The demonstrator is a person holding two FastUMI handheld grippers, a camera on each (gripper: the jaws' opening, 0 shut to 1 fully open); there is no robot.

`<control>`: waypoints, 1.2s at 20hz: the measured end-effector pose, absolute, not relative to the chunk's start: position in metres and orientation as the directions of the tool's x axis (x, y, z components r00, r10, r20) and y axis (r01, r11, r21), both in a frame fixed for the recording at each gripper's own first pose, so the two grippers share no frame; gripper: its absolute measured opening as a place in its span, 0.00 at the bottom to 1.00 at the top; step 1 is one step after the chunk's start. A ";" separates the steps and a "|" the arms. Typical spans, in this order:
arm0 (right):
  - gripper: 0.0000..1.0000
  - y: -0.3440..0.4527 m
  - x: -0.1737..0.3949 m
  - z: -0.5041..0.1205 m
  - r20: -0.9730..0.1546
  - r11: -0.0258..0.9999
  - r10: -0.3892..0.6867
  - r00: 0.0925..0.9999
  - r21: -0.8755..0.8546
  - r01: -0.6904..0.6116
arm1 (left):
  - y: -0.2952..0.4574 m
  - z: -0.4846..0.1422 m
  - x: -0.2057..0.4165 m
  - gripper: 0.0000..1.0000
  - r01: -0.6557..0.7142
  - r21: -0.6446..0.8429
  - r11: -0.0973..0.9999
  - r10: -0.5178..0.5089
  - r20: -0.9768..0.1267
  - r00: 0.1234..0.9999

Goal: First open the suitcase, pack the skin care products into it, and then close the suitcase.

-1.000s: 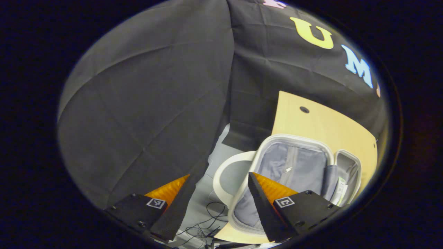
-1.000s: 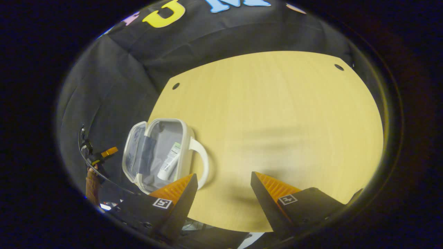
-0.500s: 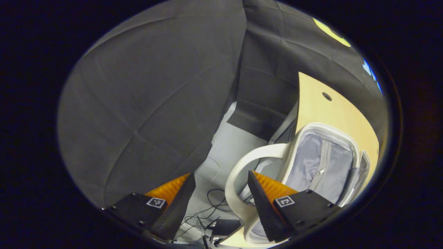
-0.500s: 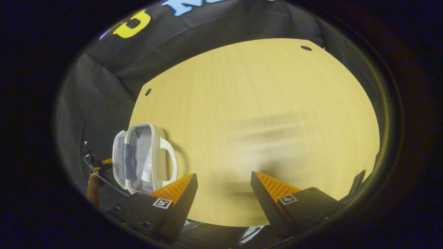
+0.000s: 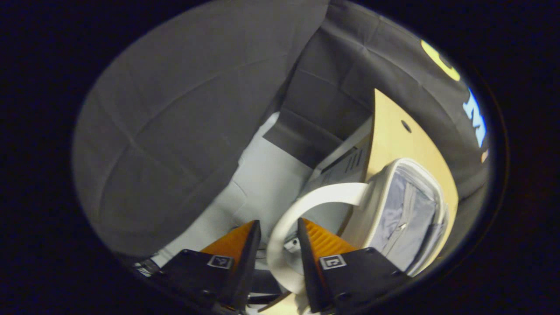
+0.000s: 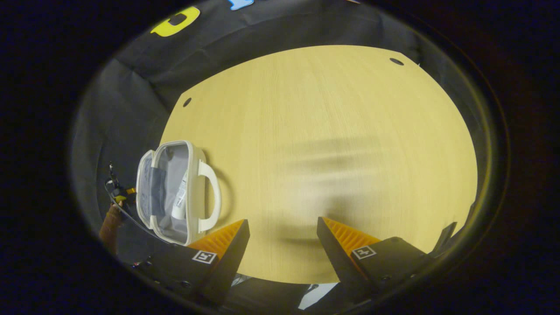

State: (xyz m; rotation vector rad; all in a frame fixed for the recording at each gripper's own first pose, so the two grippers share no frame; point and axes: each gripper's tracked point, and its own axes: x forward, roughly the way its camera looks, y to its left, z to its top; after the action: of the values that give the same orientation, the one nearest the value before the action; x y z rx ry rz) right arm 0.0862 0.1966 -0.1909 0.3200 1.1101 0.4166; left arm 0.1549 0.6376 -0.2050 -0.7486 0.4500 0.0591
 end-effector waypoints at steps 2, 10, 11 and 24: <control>0.95 0.195 0.086 -0.190 -0.792 0.875 0.481 0.375 0.455 -0.162 | 0.636 -0.212 0.147 0.26 -0.247 -0.646 0.722 -0.105 -0.456 0.884; 0.95 0.199 0.089 -0.183 -0.773 0.855 0.513 0.374 0.500 -0.140 | 0.619 -0.173 0.108 0.09 -0.156 -0.589 0.793 -0.121 -0.403 0.907; 0.95 0.198 0.088 -0.182 -0.771 0.851 0.519 0.370 0.505 -0.141 | 0.612 -0.169 0.098 0.08 -0.157 -0.576 0.802 -0.115 -0.407 0.906; 0.95 0.208 0.085 -0.182 -0.725 0.809 0.585 0.365 0.552 -0.201 | 0.529 -0.021 -0.031 0.08 -0.052 -0.216 0.975 -0.016 -0.303 0.953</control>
State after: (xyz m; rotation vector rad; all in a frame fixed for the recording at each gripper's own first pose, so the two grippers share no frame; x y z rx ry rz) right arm 0.0854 0.2082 -0.1820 0.4046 1.0879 0.5235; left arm -0.0311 0.5291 -0.0209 -0.2244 0.3089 0.0184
